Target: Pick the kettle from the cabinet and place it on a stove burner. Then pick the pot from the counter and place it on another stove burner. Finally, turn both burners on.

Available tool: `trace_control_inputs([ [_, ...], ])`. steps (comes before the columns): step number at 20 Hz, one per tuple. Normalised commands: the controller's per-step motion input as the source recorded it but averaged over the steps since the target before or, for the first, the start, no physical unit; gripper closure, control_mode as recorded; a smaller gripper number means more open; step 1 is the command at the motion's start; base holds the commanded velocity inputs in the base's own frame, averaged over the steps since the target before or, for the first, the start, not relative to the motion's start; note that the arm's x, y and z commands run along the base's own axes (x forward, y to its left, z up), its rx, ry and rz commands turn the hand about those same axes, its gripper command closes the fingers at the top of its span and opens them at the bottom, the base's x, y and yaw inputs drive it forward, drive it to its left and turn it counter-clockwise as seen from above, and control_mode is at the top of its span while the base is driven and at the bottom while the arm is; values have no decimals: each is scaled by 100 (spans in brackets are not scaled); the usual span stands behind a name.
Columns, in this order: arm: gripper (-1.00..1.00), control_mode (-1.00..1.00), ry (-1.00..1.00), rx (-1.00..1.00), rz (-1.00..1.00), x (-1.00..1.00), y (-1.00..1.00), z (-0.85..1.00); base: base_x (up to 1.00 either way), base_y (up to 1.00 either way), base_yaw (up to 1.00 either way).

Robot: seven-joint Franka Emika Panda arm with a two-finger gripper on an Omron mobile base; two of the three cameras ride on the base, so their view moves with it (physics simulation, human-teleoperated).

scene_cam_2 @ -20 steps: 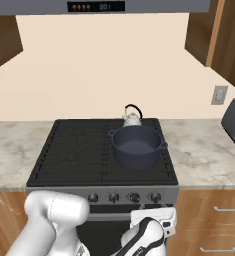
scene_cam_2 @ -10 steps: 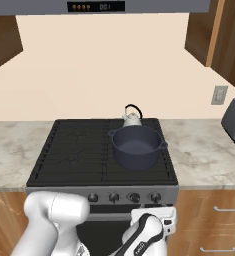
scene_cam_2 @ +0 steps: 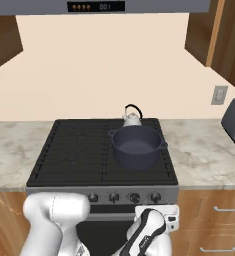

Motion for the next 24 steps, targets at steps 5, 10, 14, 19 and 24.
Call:
trace_control_inputs([
  [5, -100, -100, 2, 5, 0, 16, -2, -13, 0, 0, 0],
  [10, -100, -100, 0, 4, 0, 13, 0, -10, 0, 0, 0],
  [14, -100, -100, 0, 4, 0, 11, 0, -3, 0, 0, 0],
  [19, -100, -100, 1, 1, 1, 11, 0, 0, 0, 0, 0],
  [24, -100, -100, 1, 0, 3, 13, 0, 0, 0, 0, 0],
])
